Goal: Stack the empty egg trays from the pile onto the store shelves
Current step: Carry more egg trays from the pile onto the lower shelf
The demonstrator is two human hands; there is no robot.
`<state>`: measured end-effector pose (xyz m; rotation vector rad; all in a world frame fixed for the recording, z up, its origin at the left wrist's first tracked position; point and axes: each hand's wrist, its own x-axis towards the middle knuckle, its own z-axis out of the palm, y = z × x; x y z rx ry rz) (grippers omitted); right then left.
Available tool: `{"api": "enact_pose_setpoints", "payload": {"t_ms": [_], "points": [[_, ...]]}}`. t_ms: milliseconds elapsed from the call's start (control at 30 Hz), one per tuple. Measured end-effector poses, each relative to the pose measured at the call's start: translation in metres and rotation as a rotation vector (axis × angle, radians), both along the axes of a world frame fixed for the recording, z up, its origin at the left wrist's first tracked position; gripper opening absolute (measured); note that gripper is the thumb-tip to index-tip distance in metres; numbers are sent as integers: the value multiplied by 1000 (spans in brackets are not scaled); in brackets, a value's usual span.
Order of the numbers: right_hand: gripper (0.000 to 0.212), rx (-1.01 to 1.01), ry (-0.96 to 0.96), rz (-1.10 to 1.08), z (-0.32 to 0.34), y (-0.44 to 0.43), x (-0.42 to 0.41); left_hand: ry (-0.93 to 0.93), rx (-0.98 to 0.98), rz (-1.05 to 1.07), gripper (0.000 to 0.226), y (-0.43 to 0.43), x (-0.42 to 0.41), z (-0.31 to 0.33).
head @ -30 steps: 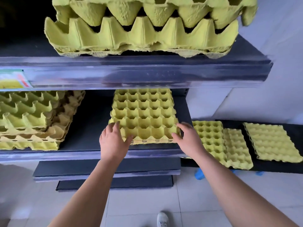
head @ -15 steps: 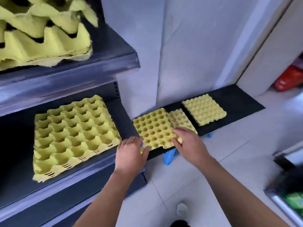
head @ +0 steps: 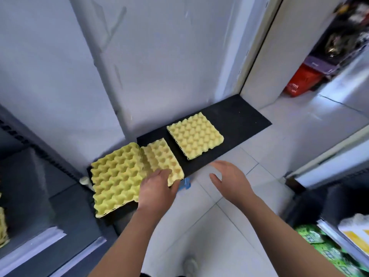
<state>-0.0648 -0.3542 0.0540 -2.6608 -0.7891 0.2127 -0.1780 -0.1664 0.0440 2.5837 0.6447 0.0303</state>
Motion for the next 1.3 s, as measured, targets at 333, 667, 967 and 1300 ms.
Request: {"api": "enact_pose_setpoints", "payload": {"t_ms": [333,667,967,1300], "points": [[45,-56,87,-28,-45,-12,147,125,-70,27,45,-7,152,-49],[41,-95,235,-58,-101,14,293,354,-252,122,51,17,292,-116],[52,-179,409,-25,-197,31,390,510,-405,297,69,18,356,-212],[83,-367,568,-3,-319,45,462,551,-566,584,106,18,385,-319]]}}
